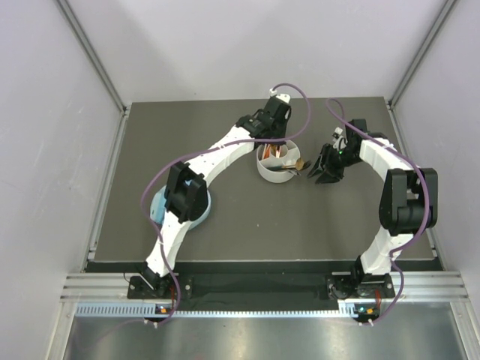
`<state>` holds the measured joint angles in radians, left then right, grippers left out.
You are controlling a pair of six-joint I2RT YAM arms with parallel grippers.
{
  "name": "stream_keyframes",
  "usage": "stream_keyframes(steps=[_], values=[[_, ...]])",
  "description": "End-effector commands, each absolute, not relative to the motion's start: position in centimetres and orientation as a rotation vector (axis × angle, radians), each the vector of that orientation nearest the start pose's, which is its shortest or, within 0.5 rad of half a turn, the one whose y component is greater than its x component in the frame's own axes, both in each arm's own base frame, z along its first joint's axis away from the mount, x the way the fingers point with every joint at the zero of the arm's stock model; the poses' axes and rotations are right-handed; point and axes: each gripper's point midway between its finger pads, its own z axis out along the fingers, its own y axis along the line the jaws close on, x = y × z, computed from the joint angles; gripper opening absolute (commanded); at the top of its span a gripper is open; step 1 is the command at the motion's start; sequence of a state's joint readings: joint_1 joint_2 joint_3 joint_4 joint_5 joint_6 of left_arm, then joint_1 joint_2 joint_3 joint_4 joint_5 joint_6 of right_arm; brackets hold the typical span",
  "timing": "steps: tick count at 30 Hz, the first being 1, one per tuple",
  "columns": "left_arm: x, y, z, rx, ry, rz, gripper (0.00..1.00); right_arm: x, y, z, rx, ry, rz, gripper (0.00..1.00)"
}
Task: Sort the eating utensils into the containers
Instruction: Place the knife in the container.
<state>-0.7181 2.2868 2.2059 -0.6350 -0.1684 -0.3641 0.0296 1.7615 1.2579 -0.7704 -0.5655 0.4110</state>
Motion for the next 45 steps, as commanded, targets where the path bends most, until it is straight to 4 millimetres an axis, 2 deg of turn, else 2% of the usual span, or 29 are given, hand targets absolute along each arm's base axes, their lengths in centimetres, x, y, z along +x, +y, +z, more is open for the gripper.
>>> stream_keyframes(steps=[1, 9, 14, 20, 23, 26, 30, 38, 45], values=[[45.8, -38.5, 19.1, 0.318, 2.226, -0.417, 0.00, 34.5, 11.7, 10.2, 0.378, 2.757, 0.909, 0.43], [45.0, -38.4, 20.0, 0.337, 2.221, -0.444, 0.00, 34.4, 11.6, 10.0, 0.392, 2.759, 0.902, 0.43], [44.3, -38.4, 19.4, 0.346, 2.239, -0.452, 0.00, 34.6, 11.6, 10.0, 0.394, 2.756, 0.898, 0.43], [43.9, -38.2, 20.2, 0.349, 2.228, -0.459, 0.00, 34.7, 11.6, 9.7, 0.402, 2.750, 0.894, 0.44], [44.1, -38.0, 20.6, 0.342, 2.219, -0.452, 0.00, 34.8, 11.7, 9.7, 0.406, 2.744, 0.904, 0.44], [44.1, -38.0, 20.7, 0.341, 2.218, -0.455, 0.04, 35.2, 11.8, 9.6, 0.404, 2.725, 0.912, 0.45], [44.2, -38.2, 20.9, 0.340, 2.212, -0.464, 0.00, 35.4, 12.3, 9.3, 0.404, 2.728, 0.943, 0.45], [44.7, -38.1, 20.9, 0.334, 2.196, -0.439, 0.00, 35.5, 12.6, 9.0, 0.416, 2.722, 0.975, 0.45], [44.9, -38.0, 22.5, 0.345, 2.135, -0.447, 0.00, 35.8, 12.7, 8.9, 0.414, 2.715, 0.986, 0.45]])
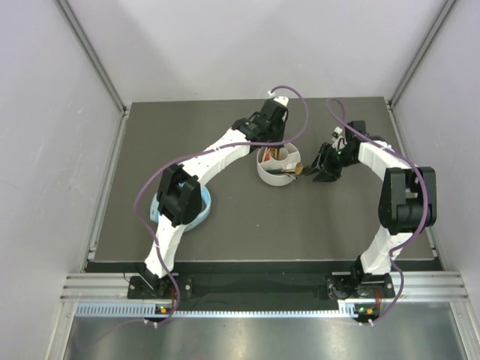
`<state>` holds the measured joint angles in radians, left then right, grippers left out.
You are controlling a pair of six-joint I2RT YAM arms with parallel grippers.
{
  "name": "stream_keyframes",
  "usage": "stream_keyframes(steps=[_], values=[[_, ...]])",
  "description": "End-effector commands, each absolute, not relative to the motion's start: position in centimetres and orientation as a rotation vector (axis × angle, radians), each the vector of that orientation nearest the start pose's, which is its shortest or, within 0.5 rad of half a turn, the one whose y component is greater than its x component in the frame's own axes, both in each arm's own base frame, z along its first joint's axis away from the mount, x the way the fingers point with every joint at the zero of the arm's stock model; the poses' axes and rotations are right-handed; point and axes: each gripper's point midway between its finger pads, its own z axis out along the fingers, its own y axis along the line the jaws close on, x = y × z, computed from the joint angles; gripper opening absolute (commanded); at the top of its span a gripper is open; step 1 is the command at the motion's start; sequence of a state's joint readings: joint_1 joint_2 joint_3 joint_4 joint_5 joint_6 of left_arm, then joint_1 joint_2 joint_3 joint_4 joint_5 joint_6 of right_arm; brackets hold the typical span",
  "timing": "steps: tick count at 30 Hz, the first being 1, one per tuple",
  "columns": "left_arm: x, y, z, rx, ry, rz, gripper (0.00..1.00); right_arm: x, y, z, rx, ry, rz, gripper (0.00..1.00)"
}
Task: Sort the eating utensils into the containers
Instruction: Place the knife in the container.
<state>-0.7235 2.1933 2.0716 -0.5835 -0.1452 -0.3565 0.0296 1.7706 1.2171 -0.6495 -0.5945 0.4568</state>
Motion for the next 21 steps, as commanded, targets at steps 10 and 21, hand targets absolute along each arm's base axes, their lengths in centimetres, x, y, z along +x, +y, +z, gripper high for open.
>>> stream_keyframes(steps=[10, 21], values=[[44.7, -37.8, 23.1, 0.392, 1.992, -0.482, 0.00, 37.6, 12.8, 10.1, 0.410, 2.637, 0.994, 0.45], [43.9, -39.6, 19.7, 0.465, 1.969, -0.591, 0.00, 39.4, 12.8, 11.2, 0.377, 2.534, 0.994, 0.45]])
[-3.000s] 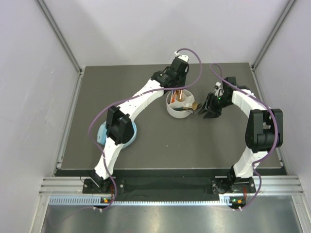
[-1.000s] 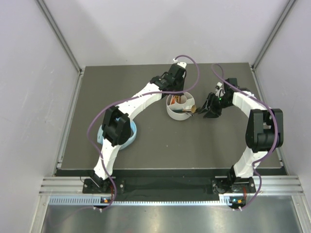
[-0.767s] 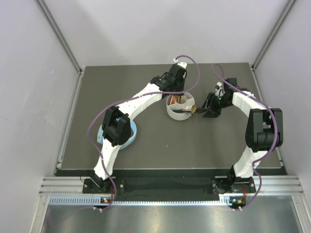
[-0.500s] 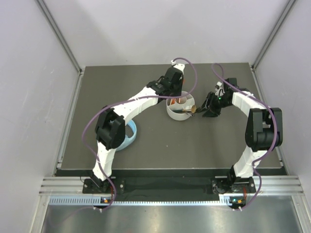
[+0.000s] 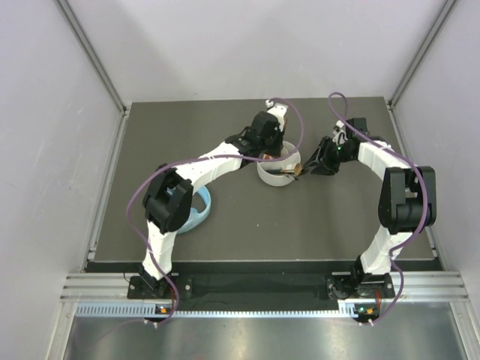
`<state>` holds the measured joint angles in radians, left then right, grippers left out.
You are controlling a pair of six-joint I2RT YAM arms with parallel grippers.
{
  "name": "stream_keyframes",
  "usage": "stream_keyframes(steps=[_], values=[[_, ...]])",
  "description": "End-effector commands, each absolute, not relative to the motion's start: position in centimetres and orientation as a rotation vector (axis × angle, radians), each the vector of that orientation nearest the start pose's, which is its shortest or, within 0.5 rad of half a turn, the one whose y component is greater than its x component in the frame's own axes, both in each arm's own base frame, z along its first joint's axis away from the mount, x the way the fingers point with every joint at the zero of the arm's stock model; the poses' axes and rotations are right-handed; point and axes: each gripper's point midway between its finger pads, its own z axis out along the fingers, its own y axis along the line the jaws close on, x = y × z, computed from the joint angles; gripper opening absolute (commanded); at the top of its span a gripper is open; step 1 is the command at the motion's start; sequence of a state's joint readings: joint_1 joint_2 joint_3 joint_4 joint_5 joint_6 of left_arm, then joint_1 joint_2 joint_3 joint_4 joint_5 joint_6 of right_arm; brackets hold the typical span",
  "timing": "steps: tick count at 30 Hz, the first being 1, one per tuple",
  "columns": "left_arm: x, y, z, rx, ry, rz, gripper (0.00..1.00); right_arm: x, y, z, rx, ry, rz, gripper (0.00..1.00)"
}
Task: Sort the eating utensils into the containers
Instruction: Place the knife in the container.
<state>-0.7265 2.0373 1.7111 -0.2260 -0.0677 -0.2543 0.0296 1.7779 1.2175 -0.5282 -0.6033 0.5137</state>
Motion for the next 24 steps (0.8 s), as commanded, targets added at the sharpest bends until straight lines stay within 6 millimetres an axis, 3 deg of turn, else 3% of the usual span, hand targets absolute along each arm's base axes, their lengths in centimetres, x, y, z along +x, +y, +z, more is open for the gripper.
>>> stream_keyframes(steps=[1, 10, 14, 15, 16, 19, 24], values=[[43.8, -39.4, 20.1, 0.459, 1.951, -0.593, 0.00, 39.5, 12.8, 11.2, 0.377, 2.531, 0.993, 0.45], [43.0, -38.9, 19.7, 0.456, 1.937, -0.609, 0.01, 40.1, 12.4, 11.0, 0.353, 2.508, 0.979, 0.45], [42.7, -38.8, 20.6, 0.469, 1.926, -0.619, 0.21, 40.0, 12.3, 10.9, 0.358, 2.508, 0.968, 0.45], [42.3, -38.7, 20.4, 0.485, 1.943, -0.617, 0.32, 40.0, 12.2, 10.9, 0.358, 2.510, 0.963, 0.45], [42.3, -38.7, 20.9, 0.488, 1.937, -0.619, 0.36, 39.9, 12.2, 10.7, 0.364, 2.518, 0.960, 0.45], [42.3, -38.6, 21.6, 0.495, 1.933, -0.617, 0.39, 39.7, 12.1, 10.3, 0.365, 2.529, 0.952, 0.45], [41.9, -38.8, 21.1, 0.524, 1.950, -0.635, 0.40, 39.7, 12.0, 10.2, 0.367, 2.533, 0.948, 0.45]])
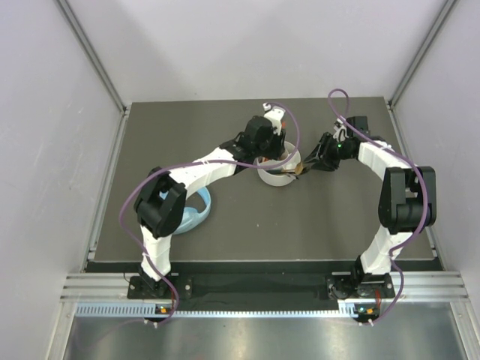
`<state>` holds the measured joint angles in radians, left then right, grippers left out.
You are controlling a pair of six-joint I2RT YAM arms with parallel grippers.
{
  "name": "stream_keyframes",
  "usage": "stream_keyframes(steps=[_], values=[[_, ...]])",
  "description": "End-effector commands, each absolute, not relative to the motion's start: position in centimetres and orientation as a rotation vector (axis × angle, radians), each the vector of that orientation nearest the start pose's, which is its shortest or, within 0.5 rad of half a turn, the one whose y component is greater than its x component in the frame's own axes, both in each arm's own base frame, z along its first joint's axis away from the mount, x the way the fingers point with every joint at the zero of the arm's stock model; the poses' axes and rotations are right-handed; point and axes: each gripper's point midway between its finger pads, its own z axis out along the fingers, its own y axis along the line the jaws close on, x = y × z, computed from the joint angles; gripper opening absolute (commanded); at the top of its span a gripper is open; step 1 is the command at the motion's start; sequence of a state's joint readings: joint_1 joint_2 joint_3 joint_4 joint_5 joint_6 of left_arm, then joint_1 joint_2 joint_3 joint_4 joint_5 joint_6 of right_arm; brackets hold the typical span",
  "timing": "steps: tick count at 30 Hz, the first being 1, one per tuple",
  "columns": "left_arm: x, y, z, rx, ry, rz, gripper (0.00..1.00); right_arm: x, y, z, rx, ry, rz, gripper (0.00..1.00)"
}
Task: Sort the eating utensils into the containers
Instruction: Place the knife in the container, then reset both arms
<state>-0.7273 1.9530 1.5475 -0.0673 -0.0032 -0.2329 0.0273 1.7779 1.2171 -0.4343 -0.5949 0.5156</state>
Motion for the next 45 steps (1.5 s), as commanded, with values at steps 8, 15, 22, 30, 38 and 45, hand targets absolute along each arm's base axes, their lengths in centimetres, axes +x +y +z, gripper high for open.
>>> stream_keyframes(steps=[8, 15, 22, 30, 38, 45], values=[[41.3, -39.2, 26.4, 0.508, 1.886, -0.746, 0.41, 39.3, 11.7, 10.1, 0.366, 2.548, 0.916, 0.45], [40.6, -36.2, 40.3, 0.402, 1.729, -0.897, 0.45, 38.9, 10.8, 10.8, 0.360, 2.550, 0.858, 0.46], [43.0, -23.6, 38.4, -0.036, 1.949, -0.589, 0.47, 37.8, 8.3, 14.4, 0.364, 2.496, 0.646, 0.48], [40.1, -16.4, 26.3, -0.260, 2.321, -0.307, 0.47, 36.9, 5.1, 15.6, 0.437, 2.439, 0.506, 0.49], [39.9, -14.9, 21.4, -0.404, 2.432, -0.323, 0.49, 37.0, 4.4, 22.6, 0.426, 2.230, 0.500, 0.50], [41.1, -17.5, 19.1, -0.321, 2.585, -0.412, 0.48, 36.8, 4.1, 23.8, 0.472, 2.164, 0.512, 0.50]])
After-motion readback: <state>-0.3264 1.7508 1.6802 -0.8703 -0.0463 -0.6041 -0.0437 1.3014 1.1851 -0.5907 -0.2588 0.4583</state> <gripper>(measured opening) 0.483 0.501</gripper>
